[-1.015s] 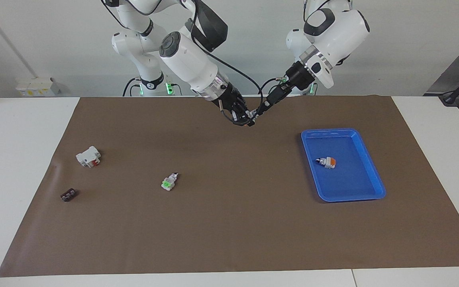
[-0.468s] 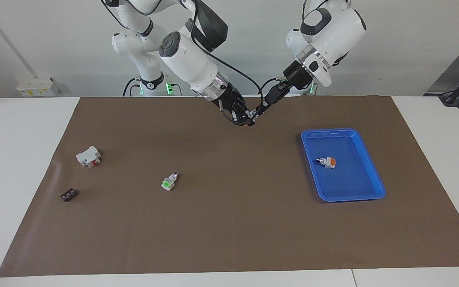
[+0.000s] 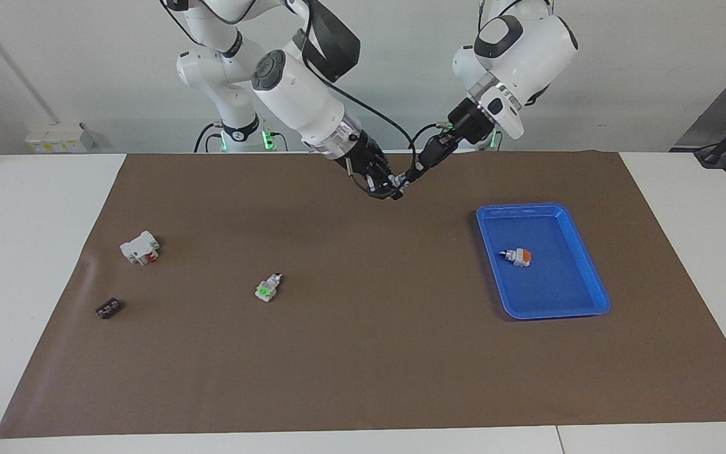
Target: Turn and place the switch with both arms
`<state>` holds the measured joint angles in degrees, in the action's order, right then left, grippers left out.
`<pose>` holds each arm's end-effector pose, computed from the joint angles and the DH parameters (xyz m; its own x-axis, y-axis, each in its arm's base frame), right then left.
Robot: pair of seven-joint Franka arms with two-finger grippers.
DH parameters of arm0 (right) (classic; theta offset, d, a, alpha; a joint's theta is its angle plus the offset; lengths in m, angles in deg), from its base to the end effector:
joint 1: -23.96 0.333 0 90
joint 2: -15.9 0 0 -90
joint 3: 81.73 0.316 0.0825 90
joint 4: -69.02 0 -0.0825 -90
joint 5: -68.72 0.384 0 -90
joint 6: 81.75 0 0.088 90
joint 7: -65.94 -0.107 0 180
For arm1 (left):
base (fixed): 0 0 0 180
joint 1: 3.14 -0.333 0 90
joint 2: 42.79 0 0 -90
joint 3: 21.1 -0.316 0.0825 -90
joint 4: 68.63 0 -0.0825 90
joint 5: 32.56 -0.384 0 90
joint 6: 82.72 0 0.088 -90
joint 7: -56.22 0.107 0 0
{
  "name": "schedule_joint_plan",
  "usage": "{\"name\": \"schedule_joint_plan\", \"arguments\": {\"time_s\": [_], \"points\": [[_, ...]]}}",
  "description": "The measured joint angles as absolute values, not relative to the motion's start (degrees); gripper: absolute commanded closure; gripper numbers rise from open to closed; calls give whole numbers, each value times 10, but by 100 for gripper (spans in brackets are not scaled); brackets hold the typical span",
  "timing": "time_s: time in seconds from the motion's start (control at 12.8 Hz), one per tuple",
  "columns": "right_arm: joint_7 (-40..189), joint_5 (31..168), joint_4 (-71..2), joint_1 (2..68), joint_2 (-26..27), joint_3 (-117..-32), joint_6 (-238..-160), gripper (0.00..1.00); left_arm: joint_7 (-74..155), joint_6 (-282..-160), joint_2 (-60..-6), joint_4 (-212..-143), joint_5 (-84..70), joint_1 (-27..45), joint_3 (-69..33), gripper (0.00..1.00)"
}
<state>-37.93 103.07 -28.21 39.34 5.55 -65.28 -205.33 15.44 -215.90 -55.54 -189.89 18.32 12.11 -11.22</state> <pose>0.5416 0.3482 0.5254 0.0371 -0.7951 -0.6053 -0.9993 -0.0237 -0.0301 0.4700 -0.2428 0.5591 0.7701 0.5540 -0.3162 0.5962 -0.4490 0.6655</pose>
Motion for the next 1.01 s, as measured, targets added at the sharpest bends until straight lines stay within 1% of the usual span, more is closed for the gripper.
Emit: {"name": "schedule_joint_plan", "arguments": {"time_s": [0.23, 0.55, 0.7, 0.94, 1.01], "points": [[-379, 1031, -282, 393, 56, -653, -2053, 100, 191, -2160, -553, -1899, 183, 121, -113, 69], [-379, 1031, -282, 393, 55, -653, -2053, 100, 227, -2163, -548, -1900, 183, 121, -114, 73], [-379, 1031, -282, 393, 55, -653, -2053, 100, 234, -2164, -548, -1899, 183, 121, -114, 80], [-379, 1030, -282, 393, 55, -654, -2053, 100, 236, -2165, -548, -1899, 184, 121, -115, 100], [-379, 1030, -282, 393, 55, -654, -2053, 100, 236, -2166, -547, -1899, 185, 121, -115, 100]]}}
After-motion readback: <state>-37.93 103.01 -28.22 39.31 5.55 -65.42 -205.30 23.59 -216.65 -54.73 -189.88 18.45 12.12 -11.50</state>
